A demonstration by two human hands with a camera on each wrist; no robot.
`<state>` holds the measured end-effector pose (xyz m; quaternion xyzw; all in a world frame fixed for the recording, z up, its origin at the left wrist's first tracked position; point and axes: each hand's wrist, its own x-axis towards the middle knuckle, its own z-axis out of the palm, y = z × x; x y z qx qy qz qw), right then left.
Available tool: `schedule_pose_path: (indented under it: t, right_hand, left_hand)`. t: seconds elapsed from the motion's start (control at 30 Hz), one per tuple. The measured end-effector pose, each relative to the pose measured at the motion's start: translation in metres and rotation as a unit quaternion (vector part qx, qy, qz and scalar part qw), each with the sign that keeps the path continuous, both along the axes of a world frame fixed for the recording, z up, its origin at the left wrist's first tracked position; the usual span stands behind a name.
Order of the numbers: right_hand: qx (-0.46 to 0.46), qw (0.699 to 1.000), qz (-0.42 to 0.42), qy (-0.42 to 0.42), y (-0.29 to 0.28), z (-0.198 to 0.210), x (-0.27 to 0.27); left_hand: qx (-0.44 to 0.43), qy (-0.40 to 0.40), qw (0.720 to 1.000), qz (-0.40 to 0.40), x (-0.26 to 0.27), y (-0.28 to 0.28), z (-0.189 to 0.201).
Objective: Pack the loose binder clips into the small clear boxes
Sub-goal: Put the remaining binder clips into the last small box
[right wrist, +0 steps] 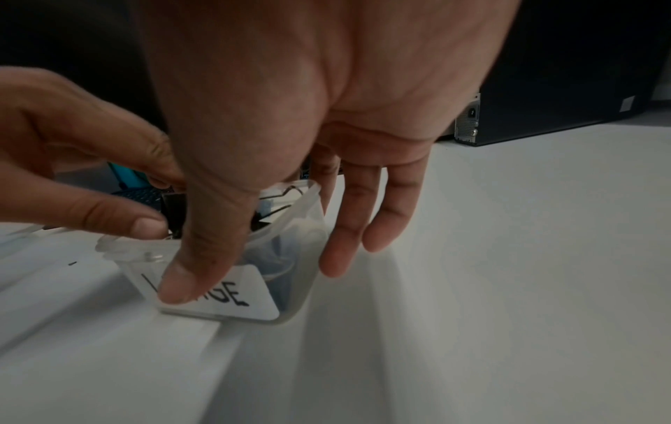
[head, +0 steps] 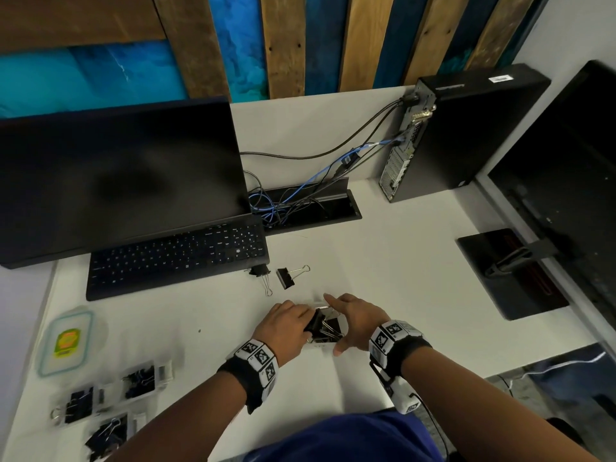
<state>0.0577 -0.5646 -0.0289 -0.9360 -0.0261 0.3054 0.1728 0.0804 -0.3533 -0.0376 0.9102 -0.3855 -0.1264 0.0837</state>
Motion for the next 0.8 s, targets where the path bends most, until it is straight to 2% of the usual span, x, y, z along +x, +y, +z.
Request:
schedule_pose_path:
  t: [0.2, 0.33, 0.47, 0.57, 0.8]
  right_hand:
    - [0.005, 1.000, -0.008, 0.002, 0.001, 0.000, 0.000]
    - [0.006, 1.000, -0.011, -0.004, 0.002, 0.000, -0.002]
    - [0.004, 1.000, -0.009, -0.002, 0.003, 0.000, -0.002]
    - [0.005, 1.000, -0.012, -0.005, 0.004, 0.000, -0.003]
    - [0.008, 1.000, -0.009, -0.002, 0.003, -0.001, -0.003]
  left_hand:
    - [0.023, -0.003, 1.000, -0.002, 0.013, -0.010, 0.009]
    - [-0.020, 0.021, 0.998, 0.057, 0.014, -0.011, 0.009]
    - [0.012, -0.012, 1.000, -0.026, 0.009, -0.008, 0.004]
    - [0.003, -0.001, 1.000, 0.003, 0.006, -0.007, 0.002]
    - [0.062, -0.005, 0.998, 0.009, 0.003, -0.024, 0.013]
